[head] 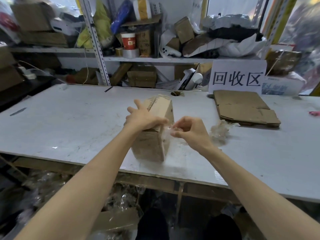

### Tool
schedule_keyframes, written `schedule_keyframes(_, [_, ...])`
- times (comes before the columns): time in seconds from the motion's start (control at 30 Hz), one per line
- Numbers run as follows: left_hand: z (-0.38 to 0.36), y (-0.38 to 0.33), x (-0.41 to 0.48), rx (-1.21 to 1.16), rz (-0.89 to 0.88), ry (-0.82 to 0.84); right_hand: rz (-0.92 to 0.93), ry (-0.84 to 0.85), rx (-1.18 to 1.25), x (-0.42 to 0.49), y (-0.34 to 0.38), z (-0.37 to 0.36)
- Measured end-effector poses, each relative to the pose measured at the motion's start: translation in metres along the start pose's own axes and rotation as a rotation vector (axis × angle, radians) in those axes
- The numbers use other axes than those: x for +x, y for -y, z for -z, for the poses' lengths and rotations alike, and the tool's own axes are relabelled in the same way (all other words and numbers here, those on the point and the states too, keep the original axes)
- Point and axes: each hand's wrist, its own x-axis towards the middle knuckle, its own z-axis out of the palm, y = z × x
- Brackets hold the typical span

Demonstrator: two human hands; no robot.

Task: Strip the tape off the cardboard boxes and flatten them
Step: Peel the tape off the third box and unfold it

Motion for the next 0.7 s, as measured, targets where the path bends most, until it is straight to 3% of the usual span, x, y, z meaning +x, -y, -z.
schedule_keyframes(0.07, [0.008,0.012,0.003,-0.119,0.004,-0.041,0.019,-0.048,0.017,-0.001,0.001,0.009])
schedule_keyframes(0.2, [0.023,0.038,0.001,-0.69,0.024,0.033,-0.031,-0.241,0.026,0.005,0.001,0.03])
schedule_keyframes(0.3, [0.031,0.057,-0.003,-0.724,-0.057,-0.037,-0.063,-0.375,-0.088,0.007,-0.001,0.042])
schedule_keyframes(0.4, [0.04,0.08,-0.009,-0.789,-0.059,0.048,-0.071,-0.484,-0.132,0.007,-0.005,0.066])
schedule_keyframes(0.57, [0.026,0.089,-0.029,-0.761,-0.231,0.159,-0.009,-0.408,-0.128,0.003,0.007,0.042])
schedule_keyframes(0.7, [0.04,0.09,-0.025,-0.598,-0.336,0.291,-0.013,-0.413,0.05,0.009,0.031,0.029])
